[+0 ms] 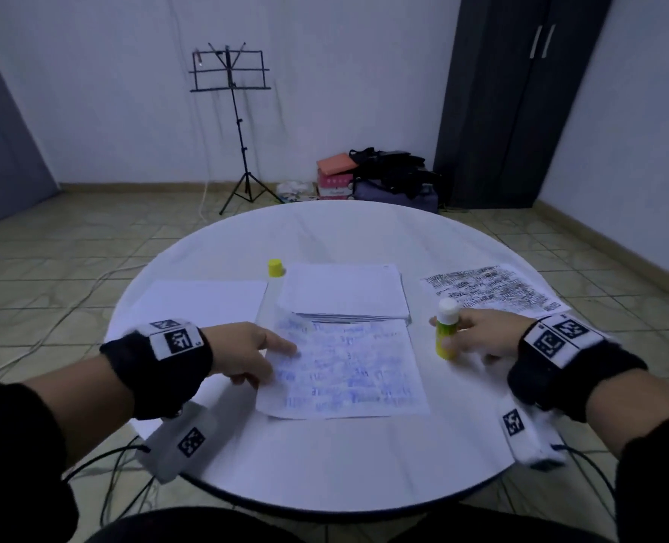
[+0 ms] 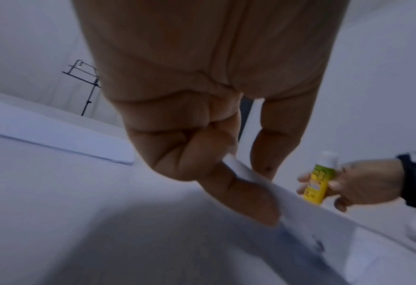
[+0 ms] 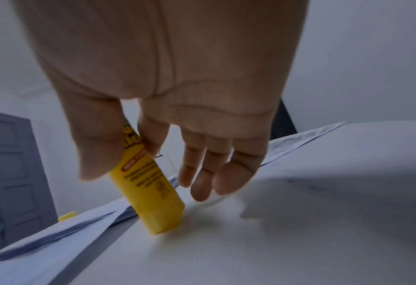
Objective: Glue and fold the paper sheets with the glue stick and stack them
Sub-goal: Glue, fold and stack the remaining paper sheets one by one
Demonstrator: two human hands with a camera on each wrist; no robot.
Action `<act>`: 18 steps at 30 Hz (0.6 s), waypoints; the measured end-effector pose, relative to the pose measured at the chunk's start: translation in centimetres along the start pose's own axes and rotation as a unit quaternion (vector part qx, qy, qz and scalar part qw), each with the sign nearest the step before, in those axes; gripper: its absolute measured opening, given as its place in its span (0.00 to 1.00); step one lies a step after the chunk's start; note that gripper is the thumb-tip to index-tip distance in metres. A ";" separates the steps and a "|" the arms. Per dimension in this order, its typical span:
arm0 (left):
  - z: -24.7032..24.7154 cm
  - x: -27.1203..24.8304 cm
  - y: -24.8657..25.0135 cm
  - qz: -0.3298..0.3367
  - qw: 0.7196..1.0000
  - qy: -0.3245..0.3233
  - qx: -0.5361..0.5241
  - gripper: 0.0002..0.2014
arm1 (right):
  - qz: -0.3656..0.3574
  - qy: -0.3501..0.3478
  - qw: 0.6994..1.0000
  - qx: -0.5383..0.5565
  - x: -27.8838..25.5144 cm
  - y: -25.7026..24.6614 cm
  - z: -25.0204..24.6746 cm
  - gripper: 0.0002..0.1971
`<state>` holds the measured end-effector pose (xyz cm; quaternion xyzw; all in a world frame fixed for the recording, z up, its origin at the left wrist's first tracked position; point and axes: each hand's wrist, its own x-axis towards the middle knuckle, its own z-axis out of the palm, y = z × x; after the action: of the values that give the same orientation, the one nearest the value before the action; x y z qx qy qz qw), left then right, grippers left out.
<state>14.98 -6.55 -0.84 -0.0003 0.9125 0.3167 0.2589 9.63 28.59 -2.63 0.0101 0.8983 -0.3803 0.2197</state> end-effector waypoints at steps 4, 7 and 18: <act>1.1 -1.0 -0.1 -0.004 0.988 0.005 0.153 0.29 | -0.022 0.046 0.997 -0.059 -0.8 -1.4 1.0 0.09; 2.0 -1.3 -0.1 0.009 0.967 0.033 0.252 0.34 | -0.042 0.029 0.997 -0.056 -2.2 -3.8 2.0 0.04; 1.8 -2.0 0.1 -0.002 0.937 0.032 0.349 0.32 | -0.161 0.106 0.981 0.009 -2.4 -13.2 7.7 0.11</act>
<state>17.55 -5.76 -1.01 0.0778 0.9735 -0.0222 0.2141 12.34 14.24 2.60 -0.0924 0.9029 -0.4156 0.0593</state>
